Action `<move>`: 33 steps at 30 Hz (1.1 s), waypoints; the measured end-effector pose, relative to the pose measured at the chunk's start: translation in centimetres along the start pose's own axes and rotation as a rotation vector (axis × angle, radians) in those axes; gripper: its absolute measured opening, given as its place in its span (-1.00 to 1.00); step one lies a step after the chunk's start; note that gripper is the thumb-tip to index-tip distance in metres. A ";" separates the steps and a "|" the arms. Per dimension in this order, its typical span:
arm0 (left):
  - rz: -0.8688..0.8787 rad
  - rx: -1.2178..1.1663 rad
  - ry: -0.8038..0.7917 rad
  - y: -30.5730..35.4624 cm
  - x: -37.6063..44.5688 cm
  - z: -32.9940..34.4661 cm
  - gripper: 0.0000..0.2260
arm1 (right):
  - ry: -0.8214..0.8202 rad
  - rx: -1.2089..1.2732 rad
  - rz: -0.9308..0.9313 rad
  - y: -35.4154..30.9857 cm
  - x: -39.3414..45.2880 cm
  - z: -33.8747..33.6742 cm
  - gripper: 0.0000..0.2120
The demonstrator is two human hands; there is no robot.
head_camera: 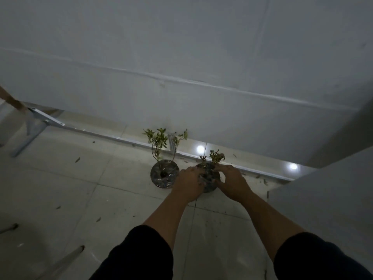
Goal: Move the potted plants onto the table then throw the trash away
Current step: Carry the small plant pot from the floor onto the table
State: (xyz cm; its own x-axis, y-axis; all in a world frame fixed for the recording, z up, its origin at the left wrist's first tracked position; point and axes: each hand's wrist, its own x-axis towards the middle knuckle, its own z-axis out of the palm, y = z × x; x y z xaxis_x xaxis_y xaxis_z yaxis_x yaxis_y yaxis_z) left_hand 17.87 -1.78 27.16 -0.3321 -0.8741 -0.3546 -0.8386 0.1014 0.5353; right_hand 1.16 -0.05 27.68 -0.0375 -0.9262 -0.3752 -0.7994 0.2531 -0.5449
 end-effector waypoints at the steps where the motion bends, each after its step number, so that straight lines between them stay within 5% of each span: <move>1: 0.005 0.004 -0.005 -1.3 0.7 1.8 -0.63 | -0.011 -0.014 0.026 1.4 0.6 1.6 -0.66; 7: -0.019 0.005 -0.026 -9.2 7.1 13.3 -0.51 | -0.038 0.005 0.105 10.1 6.0 12.7 -0.53; 15: 0.027 0.016 0.066 -14.4 15.5 20.4 -0.31 | 0.167 0.073 0.028 16.2 13.4 20.4 -0.48; 28: 0.173 0.035 -0.008 -18.1 18.6 23.7 -0.23 | 0.107 0.011 -0.101 19.1 15.9 23.0 -0.38; 33: 0.232 -0.029 0.080 -17.9 18.4 23.9 -0.21 | 0.115 0.039 -0.115 19.7 16.7 23.5 -0.37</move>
State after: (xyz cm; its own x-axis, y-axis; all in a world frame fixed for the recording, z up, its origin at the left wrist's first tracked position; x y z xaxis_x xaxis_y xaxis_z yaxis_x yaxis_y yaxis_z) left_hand 16.47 -8.35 -7.29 -0.4781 -0.8640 -0.1581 -0.7305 0.2912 0.6177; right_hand -1.11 -3.92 -6.97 -0.0174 -0.9750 -0.2216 -0.7783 0.1524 -0.6092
